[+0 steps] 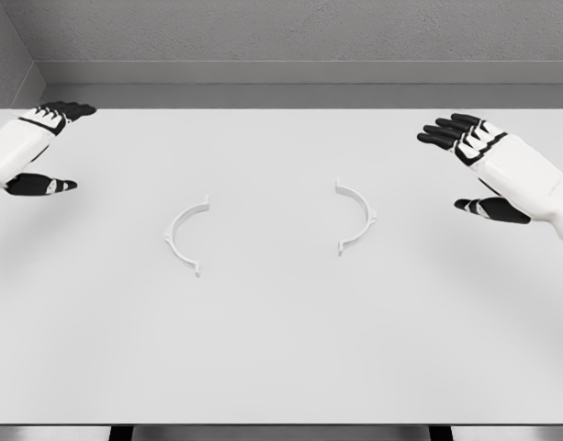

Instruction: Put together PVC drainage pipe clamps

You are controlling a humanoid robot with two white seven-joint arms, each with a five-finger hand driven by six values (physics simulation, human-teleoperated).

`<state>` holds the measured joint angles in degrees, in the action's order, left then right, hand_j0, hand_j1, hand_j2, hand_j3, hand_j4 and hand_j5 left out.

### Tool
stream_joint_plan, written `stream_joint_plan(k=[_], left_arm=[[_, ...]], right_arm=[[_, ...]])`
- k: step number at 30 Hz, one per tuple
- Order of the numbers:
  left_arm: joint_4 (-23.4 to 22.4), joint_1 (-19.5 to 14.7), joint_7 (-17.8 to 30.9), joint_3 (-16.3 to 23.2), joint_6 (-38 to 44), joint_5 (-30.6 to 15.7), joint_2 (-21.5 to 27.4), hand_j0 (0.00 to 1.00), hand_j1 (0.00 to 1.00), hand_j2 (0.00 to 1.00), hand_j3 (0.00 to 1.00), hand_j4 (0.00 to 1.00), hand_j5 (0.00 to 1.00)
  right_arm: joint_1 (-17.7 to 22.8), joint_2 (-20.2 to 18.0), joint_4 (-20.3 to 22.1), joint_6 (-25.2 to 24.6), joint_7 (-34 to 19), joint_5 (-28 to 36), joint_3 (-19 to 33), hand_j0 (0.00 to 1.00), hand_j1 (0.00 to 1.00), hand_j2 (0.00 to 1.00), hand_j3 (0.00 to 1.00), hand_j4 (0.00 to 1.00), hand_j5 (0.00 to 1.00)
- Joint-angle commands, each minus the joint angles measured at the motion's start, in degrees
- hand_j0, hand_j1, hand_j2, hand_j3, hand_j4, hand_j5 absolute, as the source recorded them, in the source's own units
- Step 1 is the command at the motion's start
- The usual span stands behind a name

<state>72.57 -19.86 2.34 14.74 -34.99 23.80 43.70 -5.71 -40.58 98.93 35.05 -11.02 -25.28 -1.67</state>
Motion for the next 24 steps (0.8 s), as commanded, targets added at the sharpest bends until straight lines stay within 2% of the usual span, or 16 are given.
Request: stream_joint_plan(k=[1,5,7,8,9,11,13,15,17,24], left_arm=[[0.64,0.0,0.04,0.82,-0.01,-0.33,-0.28,1.0,1.0,1.0,1.0,1.0,1.0],[0.82,0.0,0.04,2.22,-0.01,-0.42,-1.25,1.0,1.0,1.0,1.0,1.0,1.0],[1.52,0.0,0.04,2.92,-0.01,-0.33,-1.33,1.0,1.0,1.0,1.0,1.0,1.0],[1.61,0.0,0.04,3.89,-0.01,-0.33,-1.33,1.0,1.0,1.0,1.0,1.0,1.0],[1.61,0.0,0.04,5.03,-0.01,-0.33,-1.25,1.0,1.0,1.0,1.0,1.0,1.0],[1.79,-0.09,0.12,7.67,-0.01,0.02,-1.16,1.0,1.0,1.0,1.0,1.0,1.0],[1.96,-0.09,0.04,8.02,-0.01,0.02,-1.25,1.0,1.0,1.0,1.0,1.0,1.0],[5.2,0.26,0.12,9.87,-0.01,-0.07,-0.98,1.0,1.0,1.0,1.0,1.0,1.0],[8.2,3.16,0.04,9.34,-0.01,-0.16,-0.46,1.0,1.0,1.0,1.0,1.0,1.0],[7.94,3.08,0.04,9.25,-0.01,-0.16,-0.37,1.0,1.0,1.0,1.0,1.0,1.0]], right_arm=[[0.0,-0.03,-0.41,-0.05,0.04,0.4,-0.27,1.0,1.0,1.0,1.0,1.0,1.0],[-0.26,0.06,-1.64,-0.05,-0.05,0.4,-1.23,1.0,1.0,1.0,1.0,1.0,1.0],[-5.61,0.32,-3.66,-0.85,-0.75,-0.38,-7.11,1.0,1.0,1.0,1.0,1.0,1.0],[-11.94,2.08,-8.31,-2.09,-3.91,-1.53,-12.21,1.0,1.0,1.0,1.0,1.0,1.0],[-14.94,4.71,-12.35,-2.09,-6.9,-1.88,-13.97,1.0,1.0,1.0,1.0,1.0,1.0],[-17.31,7.7,-17.01,-2.18,-8.14,-6.18,-14.42,1.0,1.0,1.0,1.0,1.0,1.0],[-20.3,10.61,-22.38,-2.09,-8.14,-9.53,-14.59,1.0,1.0,1.0,1.0,1.0,1.0],[-21.97,12.36,-25.54,-2.18,-8.31,-11.54,-14.94,1.0,1.0,1.0,1.0,1.0,1.0],[-24.17,12.72,-28.88,-2.18,-8.14,-11.73,-17.23,1.0,1.0,1.0,1.0,1.0,1.0],[-23.56,12.98,-29.94,-2.09,-8.23,-11.73,-17.84,1.0,1.0,1.0,1.0,1.0,1.0]])
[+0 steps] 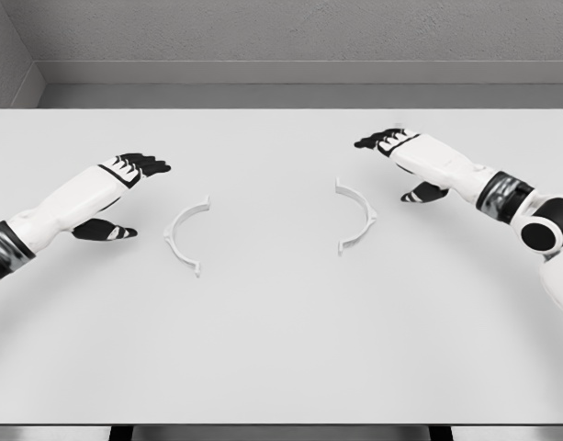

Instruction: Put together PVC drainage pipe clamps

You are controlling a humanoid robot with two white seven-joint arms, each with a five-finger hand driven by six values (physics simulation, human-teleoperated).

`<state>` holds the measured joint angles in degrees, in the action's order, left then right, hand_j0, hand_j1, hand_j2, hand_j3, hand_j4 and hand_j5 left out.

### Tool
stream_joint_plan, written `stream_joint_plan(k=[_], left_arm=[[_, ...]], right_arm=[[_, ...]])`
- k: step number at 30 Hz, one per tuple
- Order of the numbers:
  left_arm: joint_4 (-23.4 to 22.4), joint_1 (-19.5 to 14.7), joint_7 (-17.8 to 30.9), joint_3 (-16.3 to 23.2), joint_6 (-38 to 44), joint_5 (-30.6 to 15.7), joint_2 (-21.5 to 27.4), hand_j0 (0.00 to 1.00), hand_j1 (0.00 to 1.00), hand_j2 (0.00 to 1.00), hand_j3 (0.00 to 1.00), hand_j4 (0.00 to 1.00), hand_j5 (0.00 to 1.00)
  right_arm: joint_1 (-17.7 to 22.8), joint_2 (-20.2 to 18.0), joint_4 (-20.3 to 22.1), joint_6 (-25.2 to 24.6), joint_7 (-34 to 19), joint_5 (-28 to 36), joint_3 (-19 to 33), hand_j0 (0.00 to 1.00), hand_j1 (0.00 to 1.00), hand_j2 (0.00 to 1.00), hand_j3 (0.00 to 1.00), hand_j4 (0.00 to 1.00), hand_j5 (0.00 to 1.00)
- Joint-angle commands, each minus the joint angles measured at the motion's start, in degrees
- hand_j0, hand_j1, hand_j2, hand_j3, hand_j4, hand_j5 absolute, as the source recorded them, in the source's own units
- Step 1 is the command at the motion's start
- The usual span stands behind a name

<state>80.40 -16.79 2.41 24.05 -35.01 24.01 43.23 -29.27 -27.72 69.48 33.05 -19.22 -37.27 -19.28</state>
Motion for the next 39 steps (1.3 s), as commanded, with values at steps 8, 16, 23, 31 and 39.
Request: stream_joint_plan(k=[8,16,23,31,39], left_arm=[[-2.7,-0.44,-0.03,0.56,0.01,-0.01,-0.69,1.0,1.0,1.0,1.0,1.0,1.0],[-5.78,-0.62,-0.03,0.56,0.01,0.07,-1.74,1.0,1.0,1.0,1.0,1.0,1.0],[-6.57,-0.79,-0.03,0.56,0.01,-0.01,-2.45,1.0,1.0,1.0,1.0,1.0,1.0],[-6.22,-0.79,-0.03,0.65,0.01,-0.1,-4.38,1.0,1.0,1.0,1.0,1.0,1.0],[-6.48,-0.88,-0.03,0.65,0.01,0.07,-5.79,1.0,1.0,1.0,1.0,1.0,1.0]], right_arm=[[2.02,-0.14,4.26,0.26,-0.03,0.27,-0.59,1.0,1.0,1.0,1.0,1.0,1.0],[1.58,0.21,3.55,-0.09,-0.11,0.18,-1.11,1.0,1.0,1.0,1.0,1.0,1.0],[1.32,0.39,1.88,-0.18,-0.11,0.18,-1.91,1.0,1.0,1.0,1.0,1.0,1.0],[1.23,1.62,1.8,-0.18,-0.2,0.18,-2.7,1.0,1.0,1.0,1.0,1.0,1.0],[0.0,2.32,0.92,-0.62,-0.2,0.18,-4.01,1.0,1.0,1.0,1.0,1.0,1.0]])
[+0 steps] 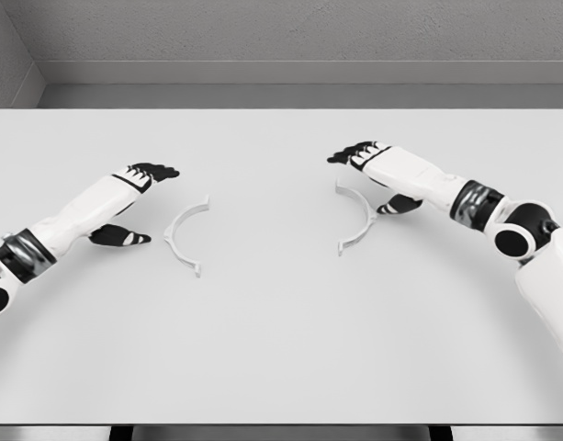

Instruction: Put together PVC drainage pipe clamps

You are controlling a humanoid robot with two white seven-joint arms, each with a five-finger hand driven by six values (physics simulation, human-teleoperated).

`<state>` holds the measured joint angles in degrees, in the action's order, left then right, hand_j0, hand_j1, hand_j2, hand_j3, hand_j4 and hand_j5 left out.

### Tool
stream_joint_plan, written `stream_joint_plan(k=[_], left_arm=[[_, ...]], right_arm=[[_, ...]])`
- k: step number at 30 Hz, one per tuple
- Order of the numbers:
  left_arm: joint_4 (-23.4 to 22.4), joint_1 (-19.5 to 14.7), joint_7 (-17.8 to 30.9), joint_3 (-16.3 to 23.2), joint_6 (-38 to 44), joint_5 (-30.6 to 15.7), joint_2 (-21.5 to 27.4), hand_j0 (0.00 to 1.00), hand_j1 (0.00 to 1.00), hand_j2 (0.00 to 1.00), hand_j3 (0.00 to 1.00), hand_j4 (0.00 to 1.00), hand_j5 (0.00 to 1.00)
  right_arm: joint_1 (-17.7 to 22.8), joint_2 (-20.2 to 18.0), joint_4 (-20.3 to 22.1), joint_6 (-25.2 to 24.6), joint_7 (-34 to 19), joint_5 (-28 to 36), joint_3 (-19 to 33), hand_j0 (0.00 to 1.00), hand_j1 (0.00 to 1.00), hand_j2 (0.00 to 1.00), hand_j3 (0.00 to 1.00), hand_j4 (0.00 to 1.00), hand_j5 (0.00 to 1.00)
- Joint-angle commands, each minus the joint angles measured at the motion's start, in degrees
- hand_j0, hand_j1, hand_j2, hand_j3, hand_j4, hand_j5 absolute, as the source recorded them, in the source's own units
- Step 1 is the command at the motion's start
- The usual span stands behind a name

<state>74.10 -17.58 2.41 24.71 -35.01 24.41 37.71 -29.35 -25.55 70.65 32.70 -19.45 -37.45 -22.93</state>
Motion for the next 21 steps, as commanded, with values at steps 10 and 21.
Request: stream_joint_plan(k=[10,21], left_arm=[[-0.18,0.0,-0.03,-0.01,0.01,-0.24,-1.15,1.0,1.0,1.0,1.0,1.0,1.0],[0.52,0.09,-0.03,-0.01,0.01,0.02,-1.94,1.0,1.0,1.0,1.0,1.0,1.0]], right_arm=[[-0.09,0.58,-0.95,-0.27,0.11,0.36,-0.28,1.0,1.0,1.0,1.0,1.0,1.0],[-3.78,3.22,-6.05,-0.71,0.11,-0.17,-1.15,1.0,1.0,1.0,1.0,1.0,1.0]])
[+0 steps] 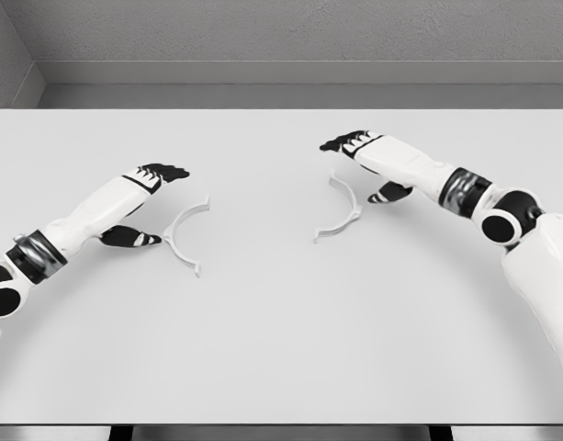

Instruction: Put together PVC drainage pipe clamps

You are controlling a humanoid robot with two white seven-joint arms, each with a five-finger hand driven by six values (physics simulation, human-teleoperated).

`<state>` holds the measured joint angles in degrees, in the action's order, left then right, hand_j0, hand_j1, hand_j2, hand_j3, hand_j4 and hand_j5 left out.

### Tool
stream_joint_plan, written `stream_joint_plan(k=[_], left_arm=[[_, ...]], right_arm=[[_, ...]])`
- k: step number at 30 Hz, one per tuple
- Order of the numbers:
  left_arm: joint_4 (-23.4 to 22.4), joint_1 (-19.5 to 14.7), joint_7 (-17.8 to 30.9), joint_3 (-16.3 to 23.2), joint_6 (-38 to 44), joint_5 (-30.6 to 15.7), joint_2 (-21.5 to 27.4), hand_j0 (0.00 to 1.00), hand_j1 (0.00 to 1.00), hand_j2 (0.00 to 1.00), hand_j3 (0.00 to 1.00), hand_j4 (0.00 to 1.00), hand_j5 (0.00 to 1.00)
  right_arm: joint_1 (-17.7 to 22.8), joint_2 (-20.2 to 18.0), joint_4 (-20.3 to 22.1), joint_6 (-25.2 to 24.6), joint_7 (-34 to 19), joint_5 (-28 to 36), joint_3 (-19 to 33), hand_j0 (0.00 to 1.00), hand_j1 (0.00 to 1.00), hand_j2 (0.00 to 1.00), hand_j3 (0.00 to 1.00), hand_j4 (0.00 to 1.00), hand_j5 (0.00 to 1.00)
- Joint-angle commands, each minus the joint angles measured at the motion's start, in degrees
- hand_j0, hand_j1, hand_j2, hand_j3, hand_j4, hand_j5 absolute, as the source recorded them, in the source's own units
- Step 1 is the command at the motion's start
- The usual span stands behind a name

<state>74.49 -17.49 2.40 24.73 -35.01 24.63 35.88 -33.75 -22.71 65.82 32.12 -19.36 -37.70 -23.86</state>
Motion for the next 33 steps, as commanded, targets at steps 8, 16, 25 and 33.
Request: stream_joint_plan(k=[8,16,25,33], left_arm=[[0.74,0.53,-0.03,-0.03,0.01,0.07,-1.34,1.0,1.0,1.0,1.0,1.0,1.0],[1.53,0.7,-0.03,-0.03,0.01,0.24,-2.22,1.0,1.0,1.0,1.0,1.0,1.0],[2.76,0.79,-0.03,1.11,0.01,1.47,-3.8,1.0,1.0,1.0,1.0,1.0,1.0],[3.99,0.88,-0.03,1.99,0.01,2.53,-5.74,1.0,1.0,1.0,1.0,1.0,1.0]], right_arm=[[-1.94,3.2,-6.67,-0.04,0.12,-0.8,-0.23,1.0,1.0,1.0,1.0,1.0,1.0],[-2.73,3.99,-8.25,-0.04,0.12,-1.24,-0.66,1.0,1.0,1.0,1.0,1.0,1.0],[-3.17,4.96,-7.55,-0.04,0.03,-1.32,-2.34,1.0,1.0,1.0,1.0,1.0,1.0],[-3.16,6.36,-5.88,-0.12,-0.15,-1.41,-3.48,1.0,1.0,1.0,1.0,1.0,1.0]])
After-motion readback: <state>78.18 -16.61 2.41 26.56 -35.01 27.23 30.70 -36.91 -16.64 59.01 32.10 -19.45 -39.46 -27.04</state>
